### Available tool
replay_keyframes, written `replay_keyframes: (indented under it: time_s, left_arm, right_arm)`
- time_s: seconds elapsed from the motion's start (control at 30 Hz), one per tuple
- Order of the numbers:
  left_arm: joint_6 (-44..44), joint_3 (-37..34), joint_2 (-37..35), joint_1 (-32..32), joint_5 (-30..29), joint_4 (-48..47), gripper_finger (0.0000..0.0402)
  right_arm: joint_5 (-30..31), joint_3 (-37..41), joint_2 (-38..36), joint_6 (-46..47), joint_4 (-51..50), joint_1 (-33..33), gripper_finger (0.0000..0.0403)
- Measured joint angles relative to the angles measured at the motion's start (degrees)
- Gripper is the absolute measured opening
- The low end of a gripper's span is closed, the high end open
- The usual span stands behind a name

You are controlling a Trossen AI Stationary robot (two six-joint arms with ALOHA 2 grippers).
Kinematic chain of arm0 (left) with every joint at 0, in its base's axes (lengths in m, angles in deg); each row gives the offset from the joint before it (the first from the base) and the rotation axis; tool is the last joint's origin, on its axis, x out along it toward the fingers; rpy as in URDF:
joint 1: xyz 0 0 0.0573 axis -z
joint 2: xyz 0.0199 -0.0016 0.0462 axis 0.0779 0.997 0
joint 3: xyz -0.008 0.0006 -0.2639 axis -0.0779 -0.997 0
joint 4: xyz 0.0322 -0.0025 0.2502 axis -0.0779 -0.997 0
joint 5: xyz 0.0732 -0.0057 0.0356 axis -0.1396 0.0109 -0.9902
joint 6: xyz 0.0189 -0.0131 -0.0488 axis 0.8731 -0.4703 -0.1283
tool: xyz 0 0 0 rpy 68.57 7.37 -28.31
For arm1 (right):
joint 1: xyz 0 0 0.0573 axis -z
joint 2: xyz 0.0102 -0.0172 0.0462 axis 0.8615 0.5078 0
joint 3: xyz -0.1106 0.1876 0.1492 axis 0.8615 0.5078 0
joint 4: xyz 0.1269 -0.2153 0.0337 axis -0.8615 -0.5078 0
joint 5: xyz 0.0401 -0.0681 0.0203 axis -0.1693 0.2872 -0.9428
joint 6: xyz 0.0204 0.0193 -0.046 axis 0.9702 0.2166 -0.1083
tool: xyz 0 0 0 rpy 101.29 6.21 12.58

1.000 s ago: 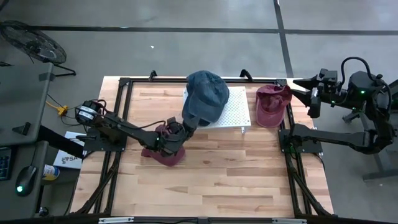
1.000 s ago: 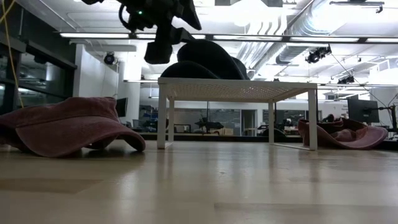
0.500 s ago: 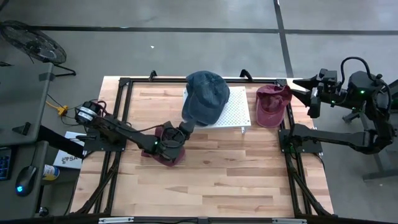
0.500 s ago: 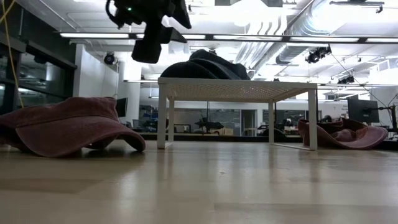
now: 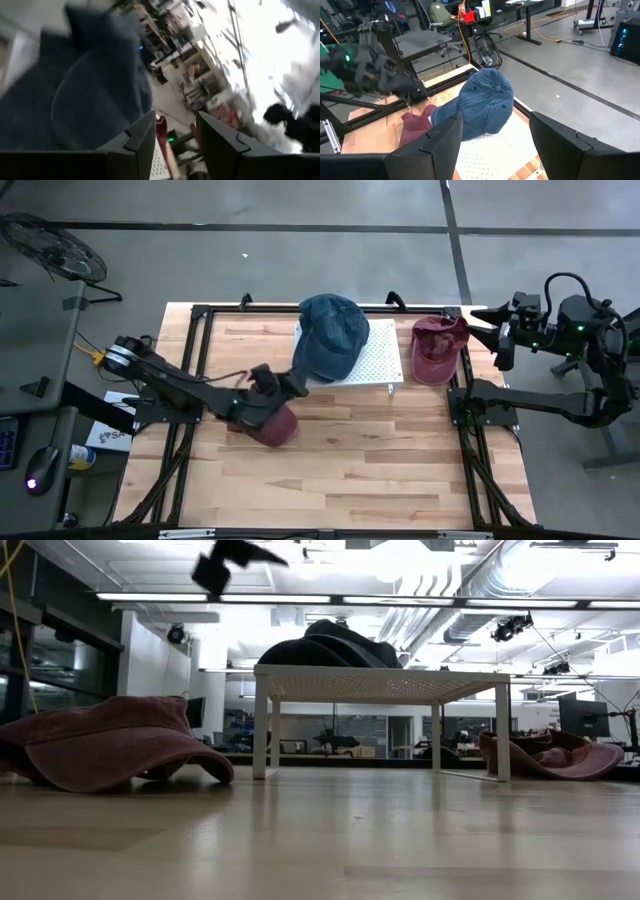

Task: Pick & Place hat
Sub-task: Put the right red cap on the shelf

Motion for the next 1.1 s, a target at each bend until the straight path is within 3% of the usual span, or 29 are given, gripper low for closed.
replay_keyframes:
  time_s: [0.17,0.6,0.83,1.1]
  left_arm:
    - [16.6,0.0,-5.9,0.0,7.5,-2.7,0.0140]
    - [34.7,0.0,-12.2,0.0,33.0,-12.0,0.0140]
    - [39.7,0.0,-16.8,0.0,39.9,-12.1,0.0140]
    - [39.3,0.0,-19.7,0.0,47.2,-13.9,0.0140]
  right_arm:
    - [0.0,0.0,0.0,0.0,0.0,0.0,0.0226]
    - [-0.7,0.0,0.0,-0.3,0.0,0.0,0.0226]
    - [-2.1,0.0,0.0,-0.8,0.0,0.0,0.0226]
    - [-5.9,0.0,0.0,-2.0,-2.3,0.0,0.0226]
